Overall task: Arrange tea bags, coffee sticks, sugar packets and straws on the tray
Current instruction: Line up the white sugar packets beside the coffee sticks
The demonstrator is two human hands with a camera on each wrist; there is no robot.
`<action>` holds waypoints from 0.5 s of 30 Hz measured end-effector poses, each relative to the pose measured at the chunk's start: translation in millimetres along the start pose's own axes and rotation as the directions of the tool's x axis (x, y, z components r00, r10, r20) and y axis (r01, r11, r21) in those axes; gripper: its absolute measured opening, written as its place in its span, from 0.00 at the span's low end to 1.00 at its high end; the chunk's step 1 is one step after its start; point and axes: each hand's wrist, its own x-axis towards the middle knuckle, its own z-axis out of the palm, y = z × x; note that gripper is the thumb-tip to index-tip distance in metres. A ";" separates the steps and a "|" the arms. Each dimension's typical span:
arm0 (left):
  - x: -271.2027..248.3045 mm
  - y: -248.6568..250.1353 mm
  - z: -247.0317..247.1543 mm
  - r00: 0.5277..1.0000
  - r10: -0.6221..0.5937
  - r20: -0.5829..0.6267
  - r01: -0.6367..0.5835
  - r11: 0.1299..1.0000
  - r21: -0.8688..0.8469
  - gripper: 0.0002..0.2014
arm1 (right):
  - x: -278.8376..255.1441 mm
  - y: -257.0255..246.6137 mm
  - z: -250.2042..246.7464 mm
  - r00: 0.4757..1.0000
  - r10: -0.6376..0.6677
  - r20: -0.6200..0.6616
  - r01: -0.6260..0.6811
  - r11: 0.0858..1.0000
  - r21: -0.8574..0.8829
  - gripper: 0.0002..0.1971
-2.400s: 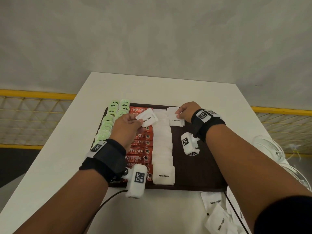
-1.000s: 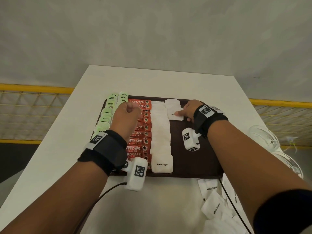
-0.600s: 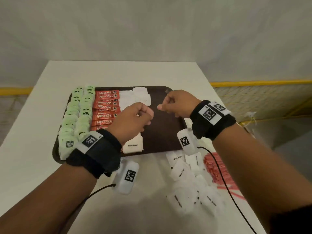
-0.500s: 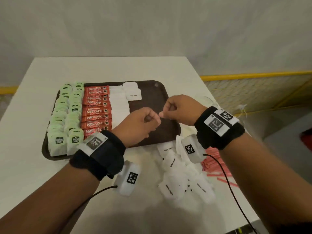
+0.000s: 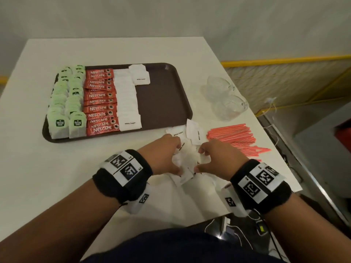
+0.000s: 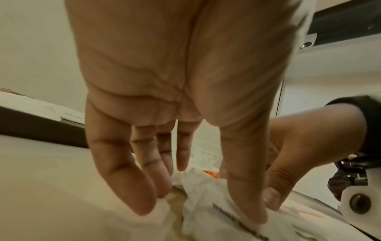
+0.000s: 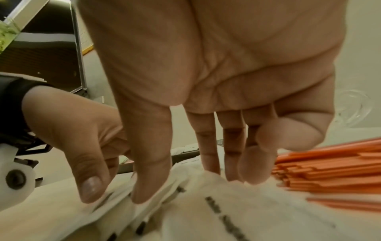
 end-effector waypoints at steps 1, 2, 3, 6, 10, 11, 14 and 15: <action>0.6 1.3 3.0 1.000 -0.002 -0.004 0.002 1.000 0.013 0.35 | -0.2 -2.2 2.4 1.000 -0.002 -0.011 0.002 1.000 -0.016 0.31; 0.8 2.2 5.6 1.000 -0.004 -0.013 0.004 1.000 0.020 0.35 | -0.3 -4.6 4.4 1.000 -0.008 -0.024 0.007 1.000 -0.025 0.31; 0.6 2.3 8.1 1.000 -0.004 -0.024 0.005 1.000 0.019 0.35 | -0.2 -6.9 6.2 0.999 -0.012 -0.035 0.011 1.000 -0.029 0.31; -1.6 2.7 13.4 0.998 -0.009 -0.059 0.008 1.000 -0.022 0.32 | 0.6 -13.8 10.5 0.998 -0.019 -0.059 0.018 1.000 -0.013 0.26; -3.7 2.1 19.2 0.996 -0.009 -0.093 0.004 0.999 -0.054 0.26 | 1.6 -20.3 13.6 0.995 -0.048 -0.082 0.054 0.996 0.067 0.16; -3.8 1.2 20.1 0.995 -0.008 -0.099 0.001 0.998 -0.066 0.25 | 1.6 -21.5 13.9 0.995 -0.056 -0.079 0.064 0.994 0.092 0.13; -5.6 -2.8 21.6 0.994 -0.004 -0.110 -0.006 0.995 -0.095 0.24 | 1.7 -25.8 14.7 0.993 -0.090 -0.075 0.100 0.984 0.148 0.09; -6.1 -4.8 21.7 0.994 -0.002 -0.112 -0.009 0.995 -0.104 0.24 | 2.1 -26.9 14.9 0.992 -0.102 -0.080 0.114 0.980 0.162 0.09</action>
